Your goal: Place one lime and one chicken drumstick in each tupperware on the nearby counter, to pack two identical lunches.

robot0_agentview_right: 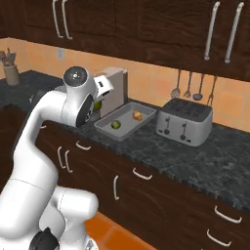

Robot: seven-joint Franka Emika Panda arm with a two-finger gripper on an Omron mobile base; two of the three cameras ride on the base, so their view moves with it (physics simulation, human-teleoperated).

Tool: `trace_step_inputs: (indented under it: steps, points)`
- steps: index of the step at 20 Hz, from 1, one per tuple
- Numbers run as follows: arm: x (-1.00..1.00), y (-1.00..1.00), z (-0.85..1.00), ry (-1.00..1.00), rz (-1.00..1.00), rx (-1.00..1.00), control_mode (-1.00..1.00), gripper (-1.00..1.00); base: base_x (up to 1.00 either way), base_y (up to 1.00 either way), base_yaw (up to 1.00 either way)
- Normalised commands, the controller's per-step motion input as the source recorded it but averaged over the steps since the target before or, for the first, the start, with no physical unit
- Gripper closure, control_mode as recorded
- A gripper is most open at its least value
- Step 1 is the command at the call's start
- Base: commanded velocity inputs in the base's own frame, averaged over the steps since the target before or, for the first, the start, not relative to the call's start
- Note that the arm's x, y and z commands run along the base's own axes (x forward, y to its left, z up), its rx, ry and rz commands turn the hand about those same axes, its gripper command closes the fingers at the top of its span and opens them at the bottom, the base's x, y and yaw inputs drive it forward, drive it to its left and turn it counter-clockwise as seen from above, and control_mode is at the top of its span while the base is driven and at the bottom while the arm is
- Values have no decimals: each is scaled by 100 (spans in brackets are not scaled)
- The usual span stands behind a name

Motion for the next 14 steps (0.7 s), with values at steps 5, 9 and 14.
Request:
trace_step_inputs:
  steps: [5, 9, 14]
  points:
    - [0, 0, 0, 0, 0, 0, 100, 100, 99, 100, 0]
    - [0, 0, 0, 0, 0, 0, 100, 100, 100, 100, 0]
    - [0, 0, 0, 0, 0, 0, 100, 100, 94, 100, -3]
